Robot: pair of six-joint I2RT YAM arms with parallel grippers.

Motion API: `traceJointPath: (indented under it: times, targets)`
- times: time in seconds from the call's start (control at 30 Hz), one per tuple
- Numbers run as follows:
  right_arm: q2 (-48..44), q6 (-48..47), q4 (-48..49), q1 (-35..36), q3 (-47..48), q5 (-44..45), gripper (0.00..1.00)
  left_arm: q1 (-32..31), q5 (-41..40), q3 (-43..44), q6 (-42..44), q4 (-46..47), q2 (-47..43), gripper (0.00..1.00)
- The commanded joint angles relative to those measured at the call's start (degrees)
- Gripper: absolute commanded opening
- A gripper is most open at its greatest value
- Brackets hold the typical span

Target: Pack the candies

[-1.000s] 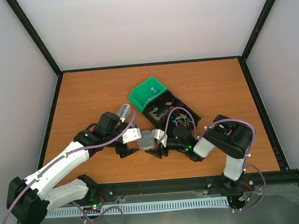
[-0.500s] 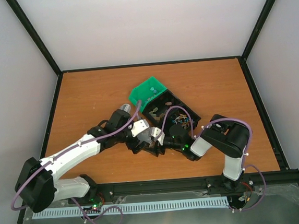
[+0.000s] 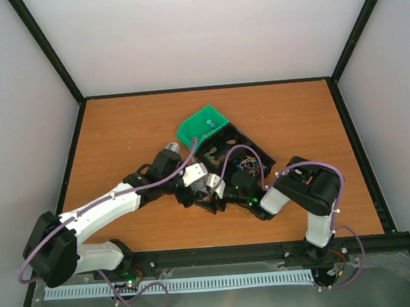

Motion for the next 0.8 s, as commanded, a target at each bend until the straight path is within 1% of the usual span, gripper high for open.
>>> traceJointPath:
  times: [0.0, 0.13, 0.27, 0.33, 0.57, 0.67, 0.77]
  targets:
    - [0.5, -1.4, 2.0, 0.7, -0.9, 0.4, 0.72, -0.4, 1.5, -1.2, 3.6, -3.4, 0.2, 0.88]
    - [0.4, -1.5, 2.1, 0.7, -1.2, 0.4, 0.72, 0.0, 1.5, -1.3, 3.0, -3.3, 0.4, 0.95]
    - [0.5, -1.7, 2.3, 0.7, -1.1, 0.4, 0.73, 0.4, 1.3, -0.7, 1.8, -2.4, 1.3, 0.96]
    - [0.5, -1.8, 2.3, 0.7, -1.1, 0.4, 0.73, 0.7, 1.2, -0.5, 1.2, -1.9, 1.7, 0.97]
    - [0.5, -1.9, 2.2, 0.7, -1.1, 0.2, 0.73, 0.8, 2.0, -0.8, 1.9, -1.7, 1.4, 1.0]
    - [0.5, -1.9, 2.1, 0.7, -1.1, 0.3, 0.73, 0.8, 2.5, -0.8, 2.5, -2.2, 1.2, 0.97]
    - [0.4, -2.0, 2.1, 0.7, -1.1, 0.3, 0.73, 0.8, 1.9, -1.1, 2.8, -2.7, 1.1, 0.99]
